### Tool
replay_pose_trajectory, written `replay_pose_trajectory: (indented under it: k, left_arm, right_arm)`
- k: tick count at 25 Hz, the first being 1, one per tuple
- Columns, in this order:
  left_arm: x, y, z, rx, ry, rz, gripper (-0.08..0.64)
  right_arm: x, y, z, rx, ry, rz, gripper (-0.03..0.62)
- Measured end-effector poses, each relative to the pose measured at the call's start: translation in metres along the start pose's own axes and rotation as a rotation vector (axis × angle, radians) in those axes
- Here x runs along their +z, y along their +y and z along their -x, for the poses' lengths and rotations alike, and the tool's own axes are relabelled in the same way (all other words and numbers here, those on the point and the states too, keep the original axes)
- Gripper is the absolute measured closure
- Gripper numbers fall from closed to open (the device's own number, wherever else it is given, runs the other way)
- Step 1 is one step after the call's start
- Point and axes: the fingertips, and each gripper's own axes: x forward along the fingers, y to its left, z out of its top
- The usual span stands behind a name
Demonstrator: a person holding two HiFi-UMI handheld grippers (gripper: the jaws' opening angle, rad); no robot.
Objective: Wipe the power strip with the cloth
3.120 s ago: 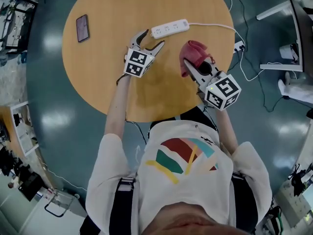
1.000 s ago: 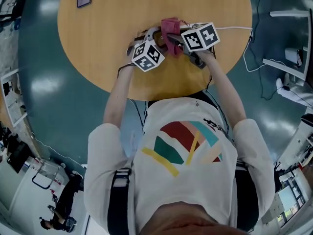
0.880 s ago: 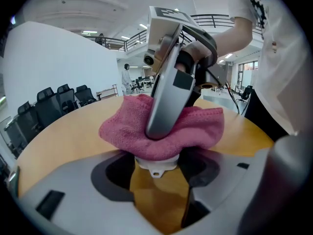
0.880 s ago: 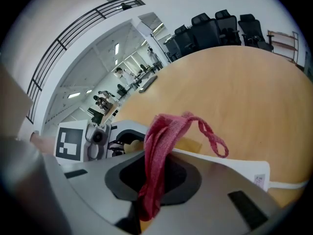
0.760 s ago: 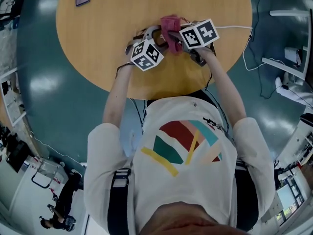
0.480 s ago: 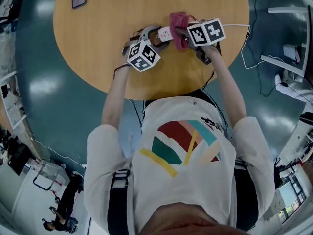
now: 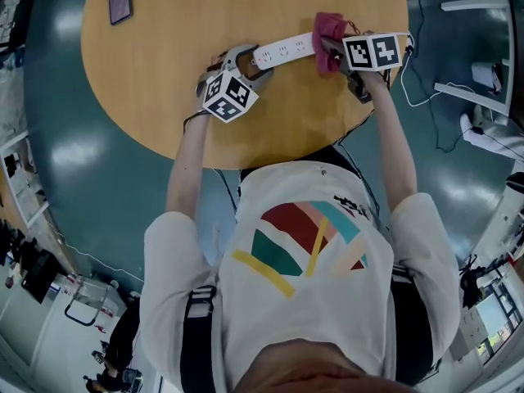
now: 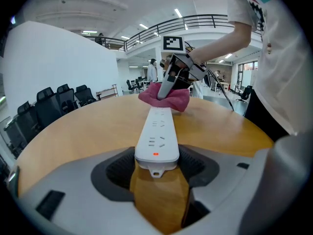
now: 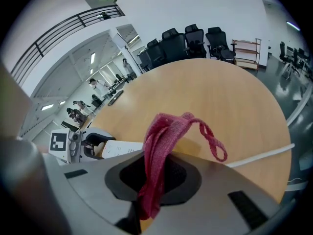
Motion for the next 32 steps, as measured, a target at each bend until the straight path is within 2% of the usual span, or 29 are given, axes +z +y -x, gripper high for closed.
replay_pose_trajectory:
  k: [9,15,18,21,23,26,29,32]
  left_arm:
    - [-0.002,0.004,-0.003,-0.006,0.002,0.003,0.242]
    - [-0.001,-0.001,-0.006,-0.002,0.001,0.007,0.242]
    - [0.001,-0.002,-0.008,0.018,-0.003,0.012,0.242]
    - [-0.007,-0.002,0.001,0.034,0.002,0.03,0.242]
    - [-0.017,-0.001,0.014,0.038,0.019,0.043,0.242]
    - [-0.03,0.001,0.031,0.056,0.059,0.057,0.242]
    - [-0.044,0.005,0.045,0.09,0.078,0.101,0.242]
    - [-0.044,0.012,0.054,0.124,0.049,0.155,0.242]
  right_arm:
    - [-0.005,-0.029,0.004,-0.06,-0.012,-0.015,0.552]
    - [-0.014,-0.029,0.025,-0.081,-0.1,0.005,0.552]
    - [-0.023,-0.004,0.04,-0.018,-0.189,0.037,0.552]
    - [-0.034,0.053,0.044,0.105,-0.256,0.083,0.552]
    - [-0.043,0.092,0.034,0.15,-0.261,0.164,0.552]
    - [-0.06,0.124,0.009,0.107,-0.201,0.365,0.552]
    - [-0.074,0.135,-0.014,-0.025,-0.085,0.684,0.552]
    - [-0.085,0.129,-0.026,-0.176,0.052,1.014,0.552]
